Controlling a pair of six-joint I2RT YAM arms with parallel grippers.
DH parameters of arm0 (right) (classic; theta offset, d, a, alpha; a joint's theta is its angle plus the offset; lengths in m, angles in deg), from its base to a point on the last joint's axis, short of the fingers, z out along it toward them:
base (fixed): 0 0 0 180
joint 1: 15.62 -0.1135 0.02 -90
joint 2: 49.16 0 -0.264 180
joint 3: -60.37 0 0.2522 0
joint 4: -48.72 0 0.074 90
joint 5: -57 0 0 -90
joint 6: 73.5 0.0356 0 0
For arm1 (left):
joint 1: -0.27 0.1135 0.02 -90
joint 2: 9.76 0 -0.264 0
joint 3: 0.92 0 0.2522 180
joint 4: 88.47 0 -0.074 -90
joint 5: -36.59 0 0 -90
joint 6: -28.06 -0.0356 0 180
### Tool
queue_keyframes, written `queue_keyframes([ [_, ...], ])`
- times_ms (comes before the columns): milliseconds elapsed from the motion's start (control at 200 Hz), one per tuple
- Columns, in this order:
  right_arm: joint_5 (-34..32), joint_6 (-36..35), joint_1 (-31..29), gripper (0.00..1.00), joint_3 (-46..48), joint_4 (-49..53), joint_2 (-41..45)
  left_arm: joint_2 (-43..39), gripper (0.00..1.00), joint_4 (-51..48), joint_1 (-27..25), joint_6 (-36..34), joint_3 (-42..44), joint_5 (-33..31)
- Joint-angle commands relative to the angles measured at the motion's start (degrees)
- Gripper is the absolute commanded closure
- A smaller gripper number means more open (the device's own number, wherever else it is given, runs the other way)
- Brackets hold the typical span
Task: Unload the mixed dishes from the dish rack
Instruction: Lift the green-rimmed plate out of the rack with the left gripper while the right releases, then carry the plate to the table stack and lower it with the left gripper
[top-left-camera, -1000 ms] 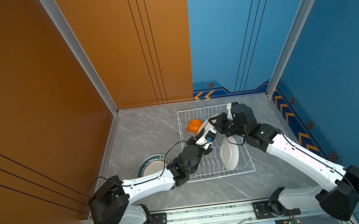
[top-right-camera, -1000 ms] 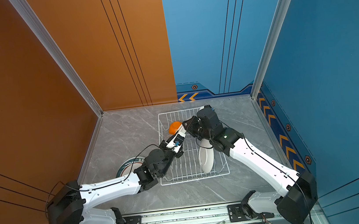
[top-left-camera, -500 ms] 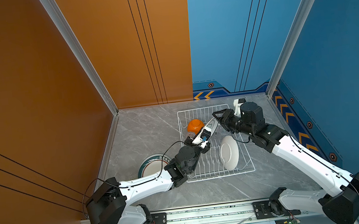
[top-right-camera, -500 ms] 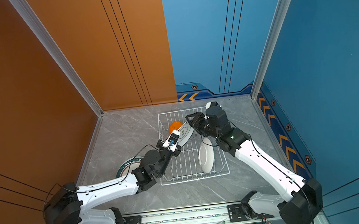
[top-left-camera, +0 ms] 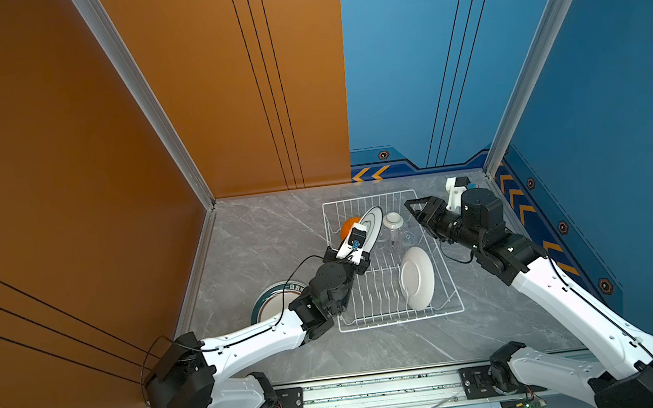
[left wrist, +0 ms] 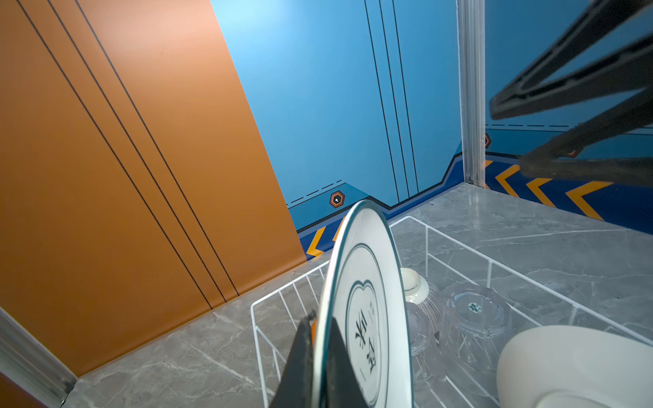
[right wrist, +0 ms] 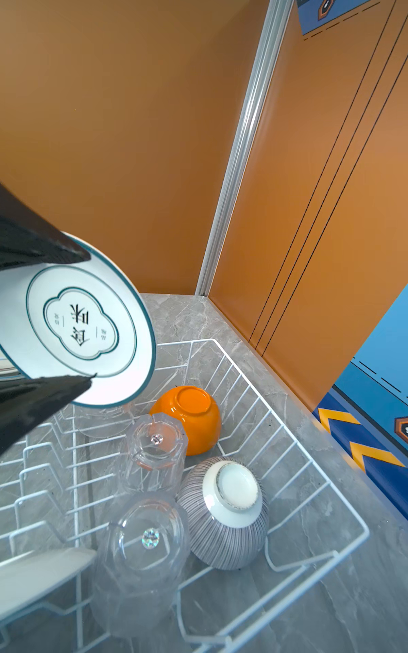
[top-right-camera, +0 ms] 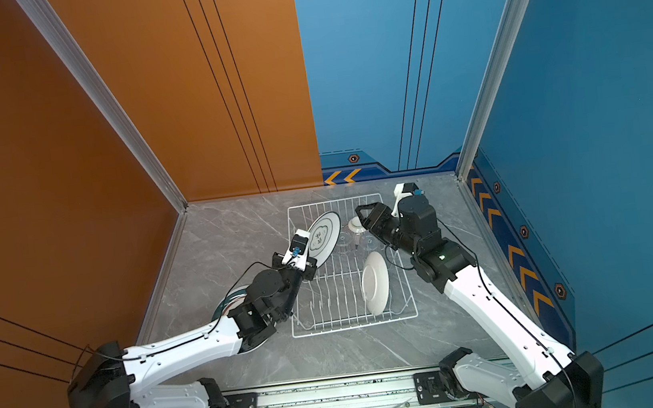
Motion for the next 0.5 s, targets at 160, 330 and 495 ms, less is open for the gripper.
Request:
queue_keyframes([
  [160, 1.36, -11.71, 0.56, 0.20, 2.65, 3.91, 2.46, -17.19, 1.00, -20.21, 11.19, 22.44, 2.15, 1.94],
  [330, 0.69, -15.34, 0.39, 0.16, 4.05, 4.80, 3.30, -28.62, 1.00, -33.01, 21.76, 35.20, 4.61, 6.54],
  [495, 0.68, -17.66, 0.29, 0.14, 4.54, 6.86, 3.26, -37.31, 1.00, -46.57, 29.36, 43.05, 5.12, 8.55],
])
